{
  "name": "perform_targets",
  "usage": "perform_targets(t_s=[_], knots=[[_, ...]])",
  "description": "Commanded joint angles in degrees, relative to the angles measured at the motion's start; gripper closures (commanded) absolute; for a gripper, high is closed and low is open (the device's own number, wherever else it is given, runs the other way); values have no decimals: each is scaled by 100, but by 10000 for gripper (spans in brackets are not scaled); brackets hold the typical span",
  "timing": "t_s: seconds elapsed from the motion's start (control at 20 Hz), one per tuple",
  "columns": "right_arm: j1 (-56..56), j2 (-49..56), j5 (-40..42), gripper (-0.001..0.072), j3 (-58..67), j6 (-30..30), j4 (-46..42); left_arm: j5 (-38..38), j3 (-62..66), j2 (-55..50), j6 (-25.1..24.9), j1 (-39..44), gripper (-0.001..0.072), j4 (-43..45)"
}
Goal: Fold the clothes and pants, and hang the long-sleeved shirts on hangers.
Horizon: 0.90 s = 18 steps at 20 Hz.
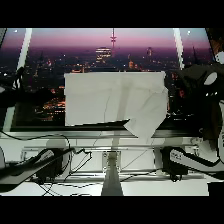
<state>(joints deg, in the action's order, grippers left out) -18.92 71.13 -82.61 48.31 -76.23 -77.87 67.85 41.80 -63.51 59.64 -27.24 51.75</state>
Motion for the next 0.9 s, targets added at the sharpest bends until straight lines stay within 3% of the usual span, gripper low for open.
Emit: perform_targets(t_s=[0.0,0.15,0.35,0.4,0.5,0.7,0.75,0.8,0.85], knots=[[-140,-393,820,171,-1344,-153,638,-275,-1056,433,20,-247,155,-293],[-140,-396,1864,243,-1694,-177,957,-402,-1408,380,173,-243,154,-297],[-140,-393,1300,246,-1703,-177,1161,-378,-1558,378,173,-243,155,-295],[-140,-393,1134,267,-1742,-177,1165,-382,-1576,378,170,-238,154,-297],[-138,-393,1113,392,-1952,-177,1246,-380,-1582,334,197,-146,155,-297],[-138,-396,1318,404,-2559,133,1779,-210,-1585,-15,321,243,155,-291],[-138,-396,1460,494,-2588,376,2015,-225,-1585,-125,317,317,154,-293],[-140,-396,1550,656,-2579,640,2245,-282,-1585,-249,310,376,155,-295],[-138,-398,1628,697,-2568,820,2446,-352,-1585,-367,293,402,155,-295]])
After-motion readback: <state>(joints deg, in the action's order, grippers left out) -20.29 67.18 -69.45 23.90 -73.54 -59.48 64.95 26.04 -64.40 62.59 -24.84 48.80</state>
